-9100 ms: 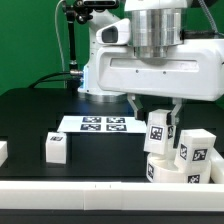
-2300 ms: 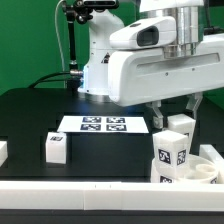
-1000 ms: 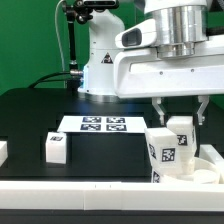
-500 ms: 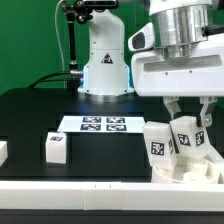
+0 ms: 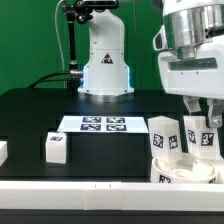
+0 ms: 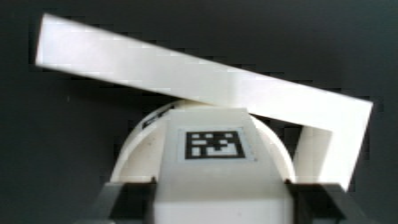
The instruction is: Assemble stool
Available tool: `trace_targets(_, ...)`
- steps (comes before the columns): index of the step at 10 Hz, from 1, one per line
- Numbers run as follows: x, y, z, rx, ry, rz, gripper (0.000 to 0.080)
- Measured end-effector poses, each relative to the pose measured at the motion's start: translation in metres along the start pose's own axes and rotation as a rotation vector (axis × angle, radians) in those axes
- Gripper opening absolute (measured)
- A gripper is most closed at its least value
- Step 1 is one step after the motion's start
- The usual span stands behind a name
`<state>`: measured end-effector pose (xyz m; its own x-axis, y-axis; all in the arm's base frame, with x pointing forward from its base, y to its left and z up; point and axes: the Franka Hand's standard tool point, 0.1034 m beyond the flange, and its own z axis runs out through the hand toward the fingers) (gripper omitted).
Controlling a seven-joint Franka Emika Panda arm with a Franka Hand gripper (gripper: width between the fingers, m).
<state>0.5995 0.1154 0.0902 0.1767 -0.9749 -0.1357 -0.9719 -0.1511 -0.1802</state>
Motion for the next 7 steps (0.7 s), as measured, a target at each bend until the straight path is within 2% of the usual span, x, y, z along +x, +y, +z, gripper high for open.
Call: trace_targets(7, 0.0039, 0.0015, 0.0004, 0.006, -0.033, 0.404, 0.0337)
